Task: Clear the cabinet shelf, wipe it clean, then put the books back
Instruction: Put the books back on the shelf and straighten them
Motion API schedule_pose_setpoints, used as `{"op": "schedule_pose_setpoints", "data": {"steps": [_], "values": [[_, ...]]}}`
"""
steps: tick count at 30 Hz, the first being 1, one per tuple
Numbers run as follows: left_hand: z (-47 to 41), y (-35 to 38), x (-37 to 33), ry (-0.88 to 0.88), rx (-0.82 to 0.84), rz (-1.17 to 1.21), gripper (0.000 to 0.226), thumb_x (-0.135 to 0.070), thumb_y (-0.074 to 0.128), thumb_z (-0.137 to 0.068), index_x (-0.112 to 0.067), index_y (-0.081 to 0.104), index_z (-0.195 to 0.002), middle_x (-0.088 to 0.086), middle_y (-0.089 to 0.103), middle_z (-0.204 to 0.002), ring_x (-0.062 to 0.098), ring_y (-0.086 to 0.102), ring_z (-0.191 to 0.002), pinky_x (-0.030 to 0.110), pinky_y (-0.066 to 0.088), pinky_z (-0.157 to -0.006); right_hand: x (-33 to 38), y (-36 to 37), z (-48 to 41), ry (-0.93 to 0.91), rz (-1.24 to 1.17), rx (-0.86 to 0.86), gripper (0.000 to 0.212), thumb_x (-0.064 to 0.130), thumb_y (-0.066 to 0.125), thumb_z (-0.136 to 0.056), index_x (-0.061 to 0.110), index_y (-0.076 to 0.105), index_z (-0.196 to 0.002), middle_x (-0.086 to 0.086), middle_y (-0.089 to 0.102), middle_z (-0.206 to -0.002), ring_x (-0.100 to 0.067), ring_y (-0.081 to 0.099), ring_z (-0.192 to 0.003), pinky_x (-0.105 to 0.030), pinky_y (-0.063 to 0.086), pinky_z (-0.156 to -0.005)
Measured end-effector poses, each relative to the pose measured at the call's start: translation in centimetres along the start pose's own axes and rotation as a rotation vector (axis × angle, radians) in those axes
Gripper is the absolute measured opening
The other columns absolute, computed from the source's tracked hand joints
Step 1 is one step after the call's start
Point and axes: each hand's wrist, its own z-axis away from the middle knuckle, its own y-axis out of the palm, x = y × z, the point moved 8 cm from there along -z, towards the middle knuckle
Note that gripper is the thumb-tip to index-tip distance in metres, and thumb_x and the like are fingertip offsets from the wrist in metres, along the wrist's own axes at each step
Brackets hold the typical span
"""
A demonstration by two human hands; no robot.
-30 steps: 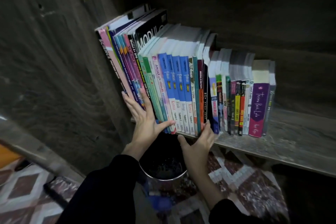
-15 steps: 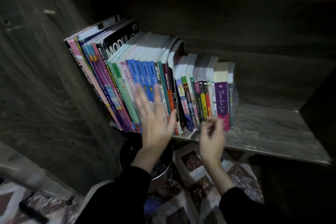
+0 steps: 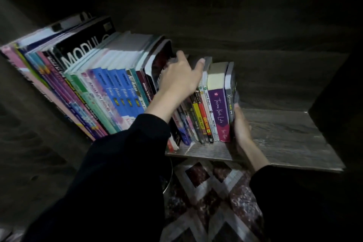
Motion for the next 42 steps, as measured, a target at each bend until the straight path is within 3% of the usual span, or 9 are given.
{"op": "schedule_pose_setpoints", "data": {"steps": [3, 8, 12, 16, 18, 23, 30, 35, 42], "values": [[0.7, -0.1, -0.7, 0.066, -0.060, -0.036, 0.064, -0.054, 0.031, -0.099, -0.014, 0.021, -0.147, 0.022, 0.048, -0.137, 0.039, 0.046, -0.125, 0.039, 0.037, -0.097, -4.4, 2.3, -3.3, 0.043, -0.169, 0.091, 0.095, 0.104, 0.029, -0.050, 0.058, 0.041, -0.132, 0.004, 0.029, -0.155, -0.026, 0.015, -0.147, -0.063, 0.006, -0.115], [1.4, -0.1, -1.1, 0.123, -0.062, -0.125, 0.071, -0.061, 0.028, -0.096, -0.015, 0.018, -0.150, 0.024, 0.049, -0.136, 0.038, 0.045, -0.125, 0.039, 0.035, -0.100, -2.4, 4.1, -1.6, 0.073, -0.263, 0.085, 0.097, 0.100, 0.031, -0.056, 0.047, 0.043, -0.137, -0.004, 0.016, -0.160, -0.026, 0.015, -0.147, -0.060, 0.010, -0.116], [2.7, 2.3, -1.4, 0.262, -0.021, -0.421, 0.093, -0.075, 0.031, -0.086, -0.020, -0.002, -0.153, 0.023, -0.001, -0.158, 0.037, -0.010, -0.146, 0.053, -0.004, -0.116, 0.7, 3.2, -0.9, -0.040, -0.111, 0.105, 0.075, 0.075, 0.010, -0.088, 0.035, 0.029, -0.149, -0.001, 0.017, -0.158, -0.026, 0.000, -0.148, -0.050, -0.010, -0.117], [6.3, 6.2, -1.0, 0.513, -0.105, -0.611, 0.102, -0.064, 0.041, -0.089, -0.018, -0.032, -0.142, 0.022, -0.040, -0.146, 0.033, -0.040, -0.133, 0.052, -0.024, -0.109, 2.0, 2.1, -0.9, -0.150, 0.011, 0.107, 0.079, 0.076, 0.015, -0.088, 0.027, 0.041, -0.143, -0.006, 0.042, -0.148, -0.027, 0.036, -0.138, -0.048, 0.021, -0.116], [8.7, 9.0, 1.1, 0.606, -0.136, -0.707, 0.099, -0.063, 0.041, -0.090, -0.013, -0.022, -0.148, 0.025, -0.029, -0.151, 0.036, -0.028, -0.139, 0.053, -0.018, -0.112, 2.8, 0.2, 0.7, -0.243, 0.012, -0.019, 0.056, 0.053, 0.024, -0.100, 0.020, 0.042, -0.142, -0.008, 0.044, -0.146, -0.026, 0.040, -0.135, -0.039, 0.027, -0.113], [11.7, 14.5, 8.3, 0.793, -0.023, -0.912, 0.082, -0.062, 0.036, -0.092, -0.011, 0.013, -0.152, 0.017, -0.001, -0.158, 0.031, -0.003, -0.147, 0.049, -0.005, -0.118, 1.5, 1.0, 5.8, -0.468, 0.262, 0.074, 0.079, 0.069, 0.041, -0.085, 0.046, -0.002, -0.148, 0.007, 0.018, -0.158, -0.020, 0.019, -0.144, -0.052, 0.024, -0.113], [9.3, 15.0, 11.9, 0.866, 0.048, -1.107, 0.079, -0.061, 0.000, -0.092, -0.010, 0.004, -0.152, 0.003, -0.006, -0.157, 0.019, -0.008, -0.145, 0.042, -0.018, -0.116, 1.3, 1.9, 5.3, -0.564, 0.485, 0.044, 0.112, 0.079, 0.054, -0.068, 0.051, -0.031, -0.134, -0.004, 0.021, -0.158, -0.028, 0.028, -0.138, -0.054, 0.032, -0.108], [9.6, 15.2, 11.8, 0.889, 0.022, -1.168, 0.080, -0.066, 0.008, -0.092, -0.012, 0.001, -0.150, 0.006, -0.015, -0.154, 0.023, -0.015, -0.142, 0.044, -0.023, -0.113, 1.9, 2.3, 5.4, -0.561, 0.504, -0.062, 0.134, 0.085, 0.058, -0.052, 0.032, -0.018, -0.148, -0.013, 0.021, -0.156, -0.033, 0.028, -0.136, -0.055, 0.032, -0.107], [11.4, 12.2, 9.7, 1.100, -0.046, -0.733, 0.052, -0.034, 0.032, -0.096, -0.010, 0.049, -0.139, 0.017, 0.039, -0.148, 0.027, 0.026, -0.143, 0.041, 0.015, -0.119, 2.4, 2.7, 4.7, -0.494, 0.540, -0.138, 0.132, 0.071, 0.072, -0.057, 0.018, -0.004, -0.152, -0.019, 0.030, -0.146, -0.032, 0.030, -0.132, -0.048, 0.028, -0.107]]}}
